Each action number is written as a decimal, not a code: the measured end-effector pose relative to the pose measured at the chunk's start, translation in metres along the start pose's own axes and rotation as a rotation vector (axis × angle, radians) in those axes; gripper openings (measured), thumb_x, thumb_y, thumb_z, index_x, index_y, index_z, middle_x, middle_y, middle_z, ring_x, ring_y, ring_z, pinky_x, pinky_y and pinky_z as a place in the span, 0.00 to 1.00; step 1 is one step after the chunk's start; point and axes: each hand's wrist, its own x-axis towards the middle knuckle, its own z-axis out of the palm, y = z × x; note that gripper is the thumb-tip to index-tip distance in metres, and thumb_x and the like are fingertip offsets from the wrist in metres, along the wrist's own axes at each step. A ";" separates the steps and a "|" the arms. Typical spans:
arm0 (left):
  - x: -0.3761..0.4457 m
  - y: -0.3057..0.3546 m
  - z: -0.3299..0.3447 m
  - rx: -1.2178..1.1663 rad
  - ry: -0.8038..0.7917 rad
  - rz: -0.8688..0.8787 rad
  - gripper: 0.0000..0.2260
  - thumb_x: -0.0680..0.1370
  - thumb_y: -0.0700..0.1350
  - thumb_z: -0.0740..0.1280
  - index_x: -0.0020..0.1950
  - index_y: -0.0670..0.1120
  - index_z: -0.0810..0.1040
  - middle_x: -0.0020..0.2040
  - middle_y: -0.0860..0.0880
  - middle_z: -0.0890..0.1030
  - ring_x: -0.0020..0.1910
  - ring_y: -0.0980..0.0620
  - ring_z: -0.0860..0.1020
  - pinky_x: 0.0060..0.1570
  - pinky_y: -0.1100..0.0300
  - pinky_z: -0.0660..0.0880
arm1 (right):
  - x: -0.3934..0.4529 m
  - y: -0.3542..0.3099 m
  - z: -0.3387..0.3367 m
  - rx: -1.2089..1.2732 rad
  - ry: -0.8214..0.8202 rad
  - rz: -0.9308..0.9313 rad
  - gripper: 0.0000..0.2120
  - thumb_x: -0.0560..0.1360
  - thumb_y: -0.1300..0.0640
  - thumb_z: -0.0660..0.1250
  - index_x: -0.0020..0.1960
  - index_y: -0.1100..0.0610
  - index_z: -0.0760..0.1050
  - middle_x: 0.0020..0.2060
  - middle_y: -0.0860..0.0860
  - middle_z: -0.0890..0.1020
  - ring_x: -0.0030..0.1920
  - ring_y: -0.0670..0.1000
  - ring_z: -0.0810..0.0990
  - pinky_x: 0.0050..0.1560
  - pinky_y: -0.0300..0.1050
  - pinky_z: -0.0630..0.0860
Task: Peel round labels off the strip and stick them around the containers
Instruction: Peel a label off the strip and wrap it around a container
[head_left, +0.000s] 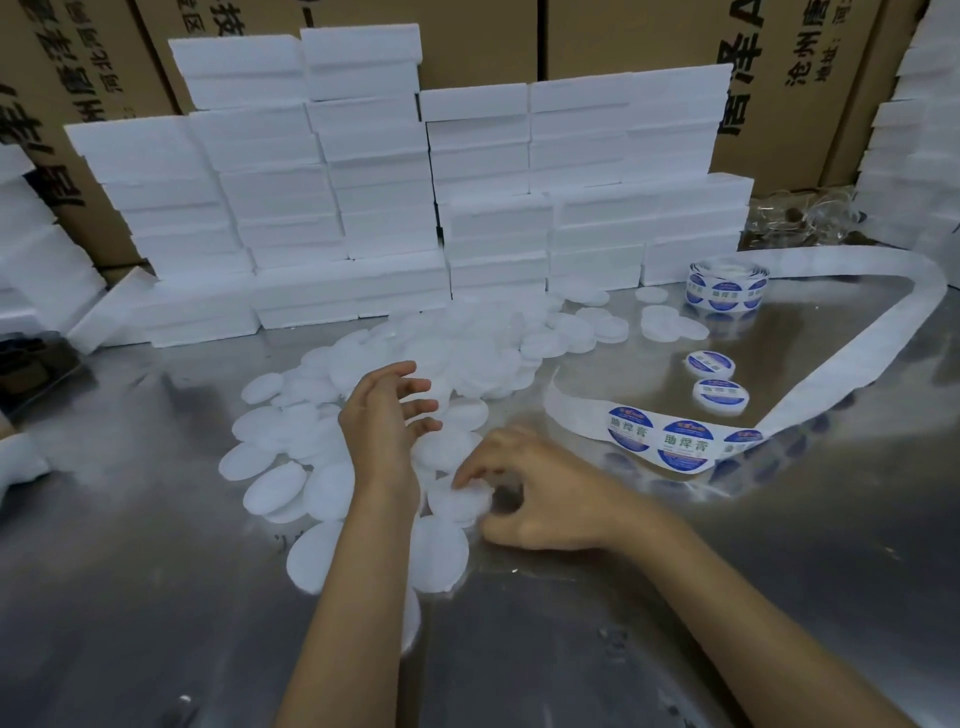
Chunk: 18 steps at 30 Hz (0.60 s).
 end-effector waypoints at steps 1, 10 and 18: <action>0.001 0.000 0.000 0.000 0.001 -0.004 0.11 0.77 0.36 0.61 0.47 0.44 0.83 0.33 0.49 0.83 0.29 0.52 0.80 0.28 0.60 0.76 | 0.001 0.001 0.003 -0.011 -0.032 -0.011 0.14 0.70 0.52 0.73 0.55 0.47 0.81 0.53 0.43 0.76 0.56 0.45 0.71 0.60 0.37 0.68; -0.001 -0.001 0.006 0.050 -0.060 -0.038 0.09 0.77 0.37 0.63 0.46 0.43 0.83 0.33 0.48 0.83 0.28 0.52 0.79 0.28 0.61 0.77 | 0.000 0.012 0.003 0.111 0.163 0.026 0.01 0.74 0.56 0.73 0.44 0.52 0.83 0.44 0.42 0.82 0.51 0.44 0.75 0.54 0.42 0.72; -0.003 -0.007 0.012 0.179 -0.215 0.006 0.08 0.78 0.39 0.65 0.48 0.45 0.84 0.37 0.51 0.85 0.36 0.56 0.82 0.34 0.65 0.78 | 0.004 0.015 -0.004 0.537 0.497 0.246 0.05 0.78 0.61 0.67 0.45 0.53 0.79 0.40 0.46 0.84 0.43 0.44 0.81 0.44 0.32 0.74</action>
